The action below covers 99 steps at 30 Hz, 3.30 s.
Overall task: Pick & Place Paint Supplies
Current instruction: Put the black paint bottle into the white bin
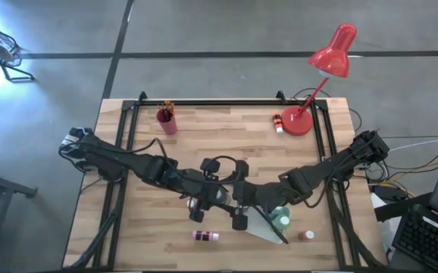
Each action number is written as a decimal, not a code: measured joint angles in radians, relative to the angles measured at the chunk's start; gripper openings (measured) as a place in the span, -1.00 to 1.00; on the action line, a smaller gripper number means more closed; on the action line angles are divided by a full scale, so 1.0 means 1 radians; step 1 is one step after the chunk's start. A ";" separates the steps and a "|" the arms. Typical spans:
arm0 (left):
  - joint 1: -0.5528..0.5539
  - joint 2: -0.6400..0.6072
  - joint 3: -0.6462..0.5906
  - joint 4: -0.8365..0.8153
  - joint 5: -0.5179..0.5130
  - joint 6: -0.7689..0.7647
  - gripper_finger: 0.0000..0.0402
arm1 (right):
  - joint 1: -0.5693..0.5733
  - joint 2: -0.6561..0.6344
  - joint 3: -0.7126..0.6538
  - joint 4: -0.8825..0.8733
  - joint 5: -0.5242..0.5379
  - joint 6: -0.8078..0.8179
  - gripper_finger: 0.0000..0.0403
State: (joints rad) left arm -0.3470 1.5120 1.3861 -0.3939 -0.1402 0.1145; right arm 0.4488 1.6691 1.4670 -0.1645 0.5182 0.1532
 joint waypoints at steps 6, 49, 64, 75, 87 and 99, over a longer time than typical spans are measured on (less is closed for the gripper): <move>-0.001 0.000 0.000 -0.007 0.002 -0.003 -0.11 | 0.000 0.000 0.000 -0.007 -0.021 0.000 0.34; 0.002 -0.007 0.003 -0.021 -0.015 -0.063 -0.11 | 0.012 -0.001 0.019 0.018 0.032 -0.025 -0.18; 0.005 -0.006 0.006 -0.008 -0.021 -0.036 -0.11 | -0.015 0.000 0.018 0.003 0.022 -0.005 -0.32; 0.005 -0.008 0.015 -0.031 -0.035 -0.033 -0.04 | -0.020 -0.004 0.019 -0.014 0.024 -0.022 -0.44; -0.012 -0.174 0.005 -0.264 -0.318 -0.205 0.48 | 0.094 -0.110 0.107 -0.430 0.221 0.131 -0.44; -0.080 -0.426 -0.191 -0.118 -0.607 -0.287 0.45 | 0.321 -0.144 0.104 -0.535 0.426 0.334 -0.44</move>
State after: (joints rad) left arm -0.4267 1.0860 1.1953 -0.5123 -0.7468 -0.1722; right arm 0.7700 1.5254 1.5711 -0.6998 0.9447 0.4869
